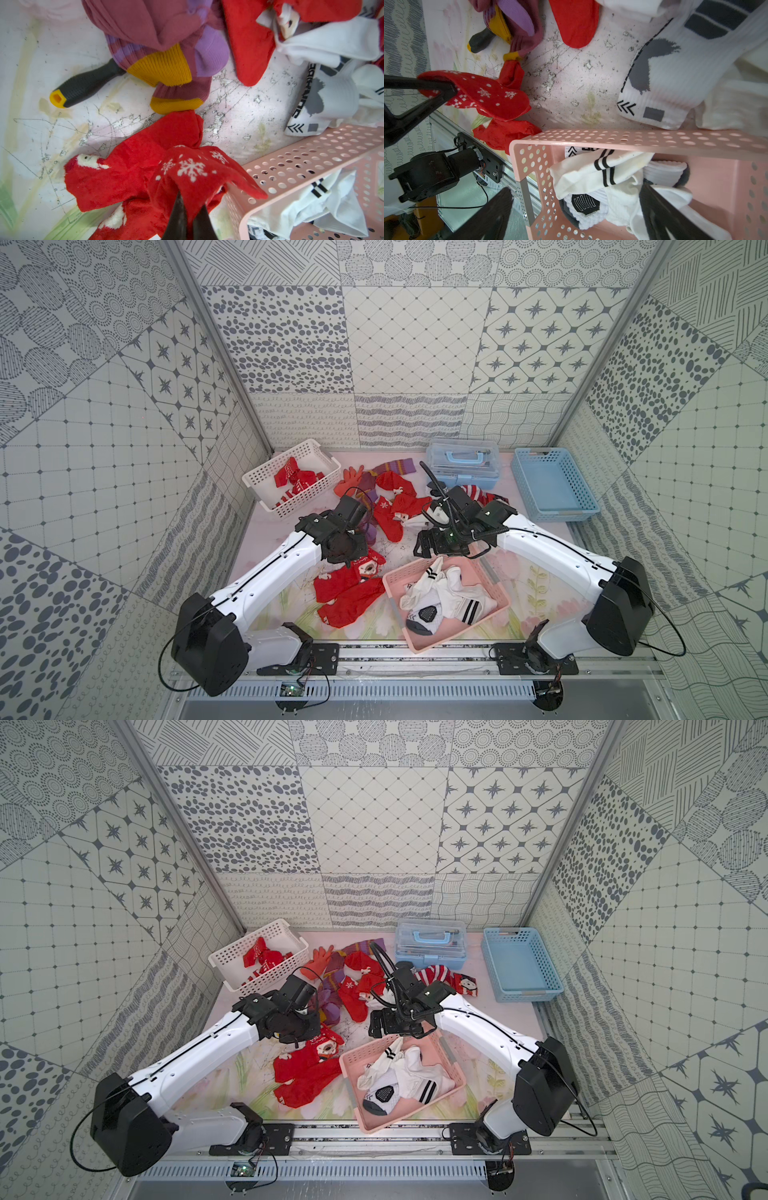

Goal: Sort the socks into the basket by color
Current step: Pick up the sock from the center of the board.

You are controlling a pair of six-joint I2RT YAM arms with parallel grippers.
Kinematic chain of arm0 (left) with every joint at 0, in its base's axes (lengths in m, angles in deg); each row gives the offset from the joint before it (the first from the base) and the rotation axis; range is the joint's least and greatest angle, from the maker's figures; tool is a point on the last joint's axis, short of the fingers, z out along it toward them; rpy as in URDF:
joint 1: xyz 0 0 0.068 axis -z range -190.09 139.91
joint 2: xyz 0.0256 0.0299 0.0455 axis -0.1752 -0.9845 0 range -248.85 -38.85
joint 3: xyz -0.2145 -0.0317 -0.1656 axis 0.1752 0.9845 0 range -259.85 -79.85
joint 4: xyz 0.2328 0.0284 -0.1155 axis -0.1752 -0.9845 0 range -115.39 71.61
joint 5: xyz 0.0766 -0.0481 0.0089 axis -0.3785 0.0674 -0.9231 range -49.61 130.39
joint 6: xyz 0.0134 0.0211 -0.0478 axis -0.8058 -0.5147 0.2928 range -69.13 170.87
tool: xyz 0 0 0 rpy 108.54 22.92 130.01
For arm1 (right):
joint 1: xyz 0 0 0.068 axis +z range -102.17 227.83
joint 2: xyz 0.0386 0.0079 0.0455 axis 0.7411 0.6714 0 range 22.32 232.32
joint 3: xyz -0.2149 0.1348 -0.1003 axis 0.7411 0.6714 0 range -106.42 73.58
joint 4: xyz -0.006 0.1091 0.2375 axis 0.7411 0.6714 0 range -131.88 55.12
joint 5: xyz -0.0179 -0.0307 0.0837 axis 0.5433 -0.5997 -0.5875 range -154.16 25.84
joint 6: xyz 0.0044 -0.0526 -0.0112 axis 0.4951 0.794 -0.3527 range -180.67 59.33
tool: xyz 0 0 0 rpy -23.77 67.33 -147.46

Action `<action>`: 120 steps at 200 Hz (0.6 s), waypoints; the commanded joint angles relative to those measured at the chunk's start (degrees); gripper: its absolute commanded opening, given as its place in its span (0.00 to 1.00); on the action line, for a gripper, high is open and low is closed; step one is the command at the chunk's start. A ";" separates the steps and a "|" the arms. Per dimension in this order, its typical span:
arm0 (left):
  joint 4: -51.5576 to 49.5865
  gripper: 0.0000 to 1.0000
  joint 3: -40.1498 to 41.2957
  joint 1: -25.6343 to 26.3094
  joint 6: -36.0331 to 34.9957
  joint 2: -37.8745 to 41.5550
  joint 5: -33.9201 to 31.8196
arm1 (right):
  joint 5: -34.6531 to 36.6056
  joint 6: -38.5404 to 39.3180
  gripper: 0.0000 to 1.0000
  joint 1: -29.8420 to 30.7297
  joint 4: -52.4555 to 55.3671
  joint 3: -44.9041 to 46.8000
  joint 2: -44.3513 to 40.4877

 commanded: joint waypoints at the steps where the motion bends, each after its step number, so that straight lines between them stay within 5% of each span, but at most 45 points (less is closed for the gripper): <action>1: -2.47 0.00 -1.49 0.05 -2.59 0.57 -5.16 | -0.27 0.82 0.98 -0.10 -0.73 -1.36 0.86; 120: 5.02 0.00 3.50 -0.45 -1.32 -5.73 -2.22 | -0.32 -0.59 0.98 -0.18 -2.14 2.01 -2.25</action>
